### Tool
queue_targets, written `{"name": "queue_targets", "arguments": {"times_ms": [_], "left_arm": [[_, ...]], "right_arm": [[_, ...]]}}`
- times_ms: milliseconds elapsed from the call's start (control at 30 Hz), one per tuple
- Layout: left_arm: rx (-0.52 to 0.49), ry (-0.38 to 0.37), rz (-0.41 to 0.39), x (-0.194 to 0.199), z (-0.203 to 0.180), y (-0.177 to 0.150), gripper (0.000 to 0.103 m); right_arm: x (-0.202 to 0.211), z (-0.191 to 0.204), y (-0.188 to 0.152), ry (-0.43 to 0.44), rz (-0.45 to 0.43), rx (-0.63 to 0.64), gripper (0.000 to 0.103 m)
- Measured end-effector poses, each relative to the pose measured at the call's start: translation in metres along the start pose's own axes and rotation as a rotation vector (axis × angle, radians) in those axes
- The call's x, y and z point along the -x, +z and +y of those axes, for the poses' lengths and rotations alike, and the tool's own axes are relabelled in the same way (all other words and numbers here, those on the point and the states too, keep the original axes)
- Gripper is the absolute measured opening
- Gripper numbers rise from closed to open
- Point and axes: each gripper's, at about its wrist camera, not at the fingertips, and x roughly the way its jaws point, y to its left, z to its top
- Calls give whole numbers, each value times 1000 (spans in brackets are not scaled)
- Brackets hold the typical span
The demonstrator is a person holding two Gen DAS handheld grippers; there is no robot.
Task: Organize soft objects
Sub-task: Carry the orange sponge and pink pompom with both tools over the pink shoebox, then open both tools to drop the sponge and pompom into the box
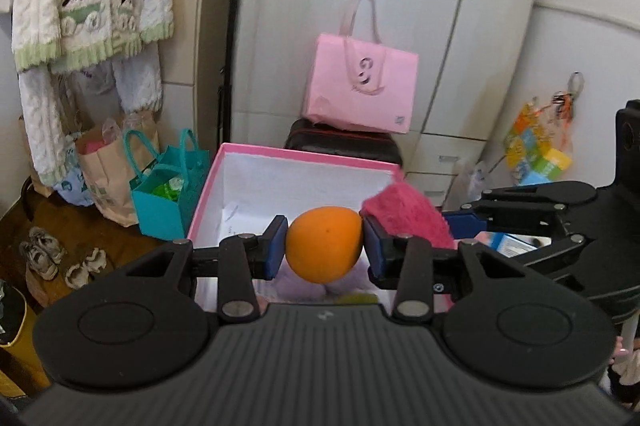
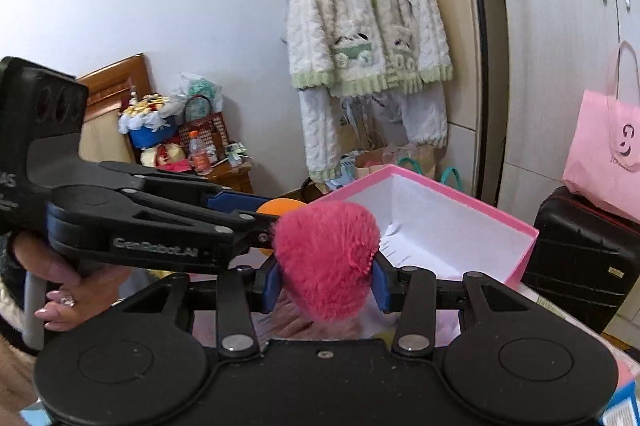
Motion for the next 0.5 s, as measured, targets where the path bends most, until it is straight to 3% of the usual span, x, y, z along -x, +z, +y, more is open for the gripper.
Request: {"name": "queue_targets", "arguments": {"times_ms": [200, 400, 500], "left_arm": [[50, 61, 74, -47, 15, 9, 40], [42, 110, 118, -69, 17, 10, 43], [21, 140, 104, -71, 16, 10, 58]], "right_arm": [[-48, -22, 9, -4, 78, 47, 49], [-76, -31, 12, -55, 138, 120, 51], [-78, -39, 11, -66, 138, 112, 60]]}}
